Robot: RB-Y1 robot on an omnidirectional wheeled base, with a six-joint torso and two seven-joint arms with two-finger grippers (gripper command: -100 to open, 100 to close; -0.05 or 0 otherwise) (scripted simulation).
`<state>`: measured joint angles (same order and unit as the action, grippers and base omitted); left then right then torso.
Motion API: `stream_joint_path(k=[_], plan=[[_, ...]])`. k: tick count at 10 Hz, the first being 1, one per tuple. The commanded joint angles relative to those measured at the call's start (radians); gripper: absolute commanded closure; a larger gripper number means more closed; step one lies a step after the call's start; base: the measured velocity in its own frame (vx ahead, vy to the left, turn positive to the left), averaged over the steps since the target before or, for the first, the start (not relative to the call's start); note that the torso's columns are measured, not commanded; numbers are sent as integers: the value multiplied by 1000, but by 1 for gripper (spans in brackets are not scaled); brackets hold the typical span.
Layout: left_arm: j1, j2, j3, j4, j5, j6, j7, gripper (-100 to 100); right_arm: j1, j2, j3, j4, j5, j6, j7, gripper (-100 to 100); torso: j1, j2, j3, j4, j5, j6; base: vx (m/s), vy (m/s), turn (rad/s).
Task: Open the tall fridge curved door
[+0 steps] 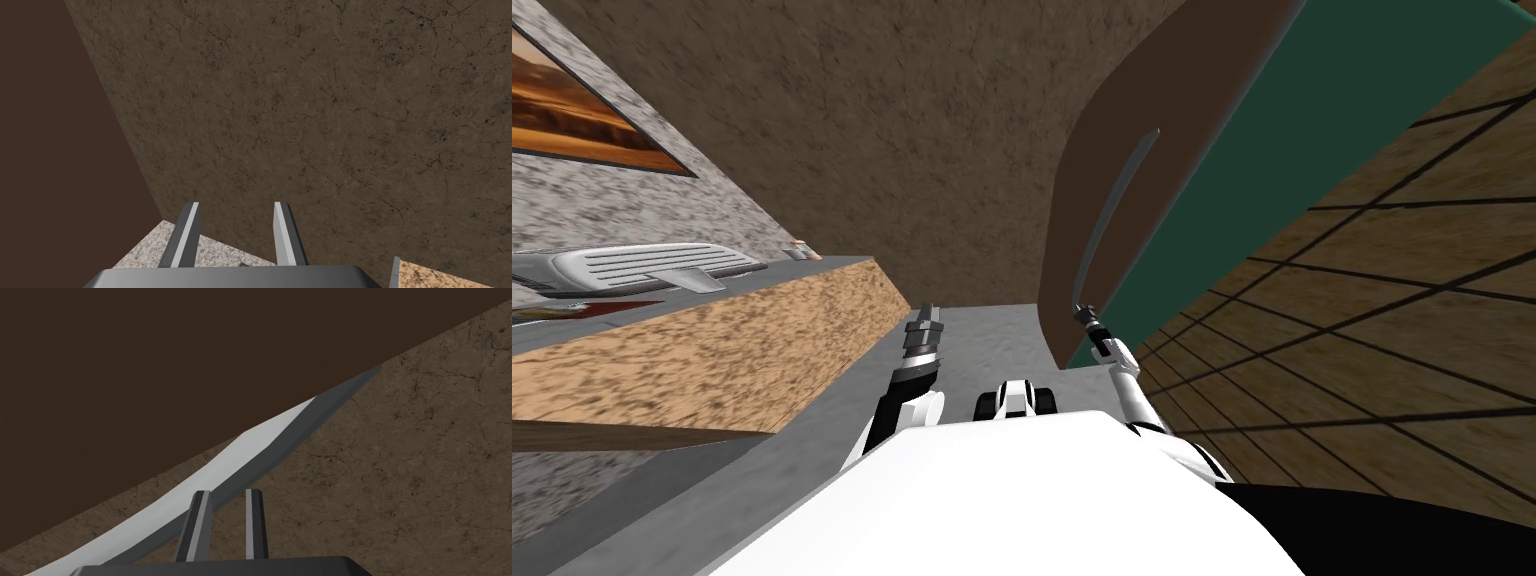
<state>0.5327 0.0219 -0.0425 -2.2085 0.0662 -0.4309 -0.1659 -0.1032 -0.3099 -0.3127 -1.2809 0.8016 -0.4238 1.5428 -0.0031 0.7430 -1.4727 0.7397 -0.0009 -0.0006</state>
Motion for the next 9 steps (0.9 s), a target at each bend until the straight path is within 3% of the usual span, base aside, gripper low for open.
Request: stream_joint_path(k=[1,9], plan=[[0,0,0,0,0,0,0,0,-35,-45,24,12,-3,34,-53,-100,2,-2,-2,-1,1,0,-75,12,55],[0,0,0,0,0,0,0,0,-123,-161,88,40,-13,123,-191,-100,4,-5,-3,-2,1,1,-48,6,40]])
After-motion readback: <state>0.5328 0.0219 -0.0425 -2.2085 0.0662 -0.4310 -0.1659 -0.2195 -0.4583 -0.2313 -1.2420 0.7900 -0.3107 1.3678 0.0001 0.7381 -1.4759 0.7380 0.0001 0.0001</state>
